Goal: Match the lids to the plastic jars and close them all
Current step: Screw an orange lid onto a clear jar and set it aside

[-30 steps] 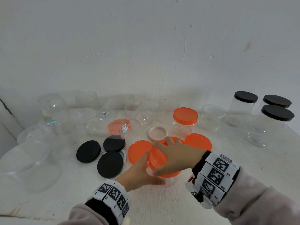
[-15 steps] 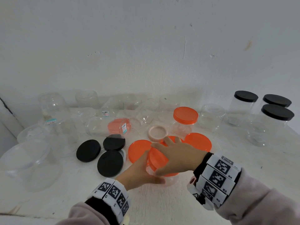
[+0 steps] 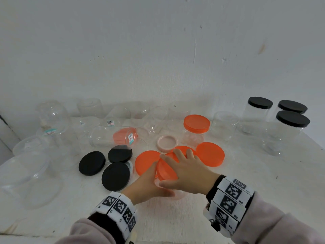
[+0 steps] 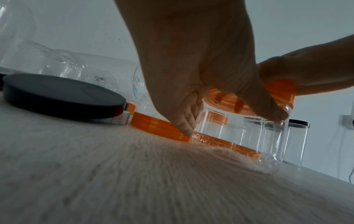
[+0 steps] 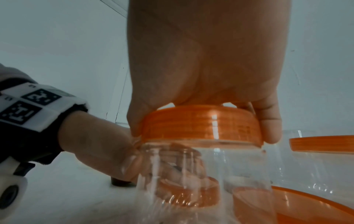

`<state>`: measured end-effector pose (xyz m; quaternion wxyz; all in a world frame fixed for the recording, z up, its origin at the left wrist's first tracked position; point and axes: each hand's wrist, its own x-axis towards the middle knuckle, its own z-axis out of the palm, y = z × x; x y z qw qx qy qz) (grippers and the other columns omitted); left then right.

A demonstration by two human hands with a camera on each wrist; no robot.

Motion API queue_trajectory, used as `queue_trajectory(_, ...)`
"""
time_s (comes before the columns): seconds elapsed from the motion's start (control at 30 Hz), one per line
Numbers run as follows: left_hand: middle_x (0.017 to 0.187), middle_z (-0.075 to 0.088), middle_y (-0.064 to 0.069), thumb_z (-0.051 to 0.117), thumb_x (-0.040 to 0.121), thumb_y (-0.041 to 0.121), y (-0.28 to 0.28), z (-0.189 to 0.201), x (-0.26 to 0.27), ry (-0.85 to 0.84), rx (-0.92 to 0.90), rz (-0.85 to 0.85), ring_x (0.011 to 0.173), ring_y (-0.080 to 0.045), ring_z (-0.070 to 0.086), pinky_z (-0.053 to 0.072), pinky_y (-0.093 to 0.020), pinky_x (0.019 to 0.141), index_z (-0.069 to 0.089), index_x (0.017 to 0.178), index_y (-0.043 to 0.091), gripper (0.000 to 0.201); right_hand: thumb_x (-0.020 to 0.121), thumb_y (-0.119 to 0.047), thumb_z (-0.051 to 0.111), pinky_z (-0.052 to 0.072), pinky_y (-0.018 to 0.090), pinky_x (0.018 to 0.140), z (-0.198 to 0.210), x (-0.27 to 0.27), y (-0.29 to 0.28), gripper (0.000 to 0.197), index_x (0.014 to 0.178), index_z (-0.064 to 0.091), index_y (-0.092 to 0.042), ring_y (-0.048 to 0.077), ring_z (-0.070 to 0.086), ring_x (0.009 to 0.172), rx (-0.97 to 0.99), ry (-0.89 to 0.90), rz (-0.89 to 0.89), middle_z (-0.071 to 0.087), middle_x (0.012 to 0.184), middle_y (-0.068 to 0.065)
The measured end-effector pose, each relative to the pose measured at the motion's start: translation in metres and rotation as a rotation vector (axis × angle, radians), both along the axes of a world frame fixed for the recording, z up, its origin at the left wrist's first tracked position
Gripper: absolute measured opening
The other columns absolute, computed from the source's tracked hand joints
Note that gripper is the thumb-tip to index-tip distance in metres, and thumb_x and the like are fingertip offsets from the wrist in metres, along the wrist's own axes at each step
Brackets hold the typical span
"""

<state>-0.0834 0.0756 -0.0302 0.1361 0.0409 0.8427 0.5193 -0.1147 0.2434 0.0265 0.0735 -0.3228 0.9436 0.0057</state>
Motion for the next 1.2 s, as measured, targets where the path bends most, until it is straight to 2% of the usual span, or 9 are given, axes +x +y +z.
queue_trajectory(0.2,0.115,0.039,0.038,0.084,0.052,0.054,0.001,0.0,0.0,0.017,0.015,-0.012,0.093,0.035,0.042,0.041,0.004,0.066,0.013,0.111,0.07,0.094,0.082,-0.08,0.029,0.033,0.043,0.097,-0.006,0.005,-0.002,0.085,0.152,0.006,-0.037,0.034,0.029,0.125,-0.022,0.057,-0.038,0.021,0.151,0.006)
queue_trajectory(0.3,0.118,0.039,0.039,0.085,0.055,0.051,0.001,0.001,0.001,0.019,0.025,-0.015,0.1,0.028,0.045,0.043,0.0,0.07,0.012,0.112,0.072,0.095,0.082,-0.08,0.028,0.032,0.042,0.095,-0.009,0.005,-0.001,0.085,0.152,0.005,-0.037,0.033,0.029,0.123,-0.036,0.069,-0.047,0.02,0.151,0.006)
queue_trajectory(0.43,0.12,0.039,0.038,0.084,0.055,0.054,0.0,0.001,0.002,0.024,0.011,-0.016,0.105,0.019,0.046,0.044,-0.004,0.073,0.01,0.125,0.065,0.103,0.08,-0.081,0.03,0.031,0.043,0.098,-0.013,0.004,0.0,0.084,0.15,0.004,-0.043,0.034,0.027,0.124,-0.091,0.026,-0.074,0.016,0.153,0.002)
queue_trajectory(0.6,0.113,0.031,0.049,0.082,0.052,0.064,-0.001,0.001,0.004,0.016,-0.039,-0.005,0.097,0.031,0.04,0.041,0.001,0.066,0.004,0.12,0.072,0.104,0.076,-0.082,0.029,0.032,0.043,0.098,-0.021,0.005,0.002,0.083,0.147,0.003,-0.048,0.032,0.027,0.123,-0.167,0.003,-0.103,0.01,0.156,-0.004)
queue_trajectory(0.73,0.116,0.034,0.045,0.083,0.055,0.058,0.0,0.002,0.004,0.02,-0.058,-0.005,0.098,0.036,0.038,0.04,0.004,0.067,0.004,0.11,0.078,0.099,0.075,-0.083,0.028,0.031,0.043,0.096,-0.025,0.006,0.003,0.084,0.147,0.005,-0.047,0.03,0.028,0.122,-0.196,0.021,-0.108,0.01,0.156,-0.004)
queue_trajectory(0.93,0.129,0.038,0.03,0.071,0.069,0.04,-0.007,0.009,0.006,-0.049,-0.101,-0.055,0.115,0.01,0.046,0.043,-0.009,0.087,0.005,0.135,0.055,0.095,0.071,-0.085,0.026,0.032,0.045,0.096,-0.03,0.007,0.004,0.087,0.148,0.009,-0.047,0.031,0.026,0.124,-0.252,0.029,-0.12,0.01,0.158,-0.005)
queue_trajectory(1.03,0.123,0.043,0.032,0.059,0.068,0.034,-0.011,0.02,0.004,-0.036,-0.162,-0.076,0.108,0.015,0.049,0.045,-0.007,0.082,0.015,0.129,0.057,0.079,0.068,-0.088,0.022,0.032,0.046,0.095,-0.031,0.008,0.004,0.09,0.148,0.01,-0.047,0.032,0.027,0.124,-0.283,0.023,-0.128,0.011,0.158,-0.004)
queue_trajectory(1.13,0.116,0.063,0.023,0.058,0.078,0.014,-0.016,0.03,-0.009,0.053,-0.149,-0.012,0.108,0.004,0.059,0.05,-0.02,0.091,0.047,0.118,0.051,0.056,0.076,-0.08,0.036,0.03,0.045,0.095,-0.032,0.008,0.003,0.082,0.147,0.011,-0.047,0.03,0.027,0.123,-0.302,0.036,-0.125,0.01,0.158,-0.004)
queue_trajectory(1.2,0.112,0.066,0.018,0.055,0.083,-0.001,-0.022,0.034,-0.022,0.156,-0.21,0.09,0.109,0.0,0.06,0.05,-0.025,0.093,0.056,0.111,0.045,0.054,0.078,-0.079,0.037,0.028,0.047,0.097,-0.033,0.007,0.004,0.082,0.148,0.009,-0.047,0.031,0.026,0.123,-0.302,0.02,-0.118,0.008,0.158,-0.004)
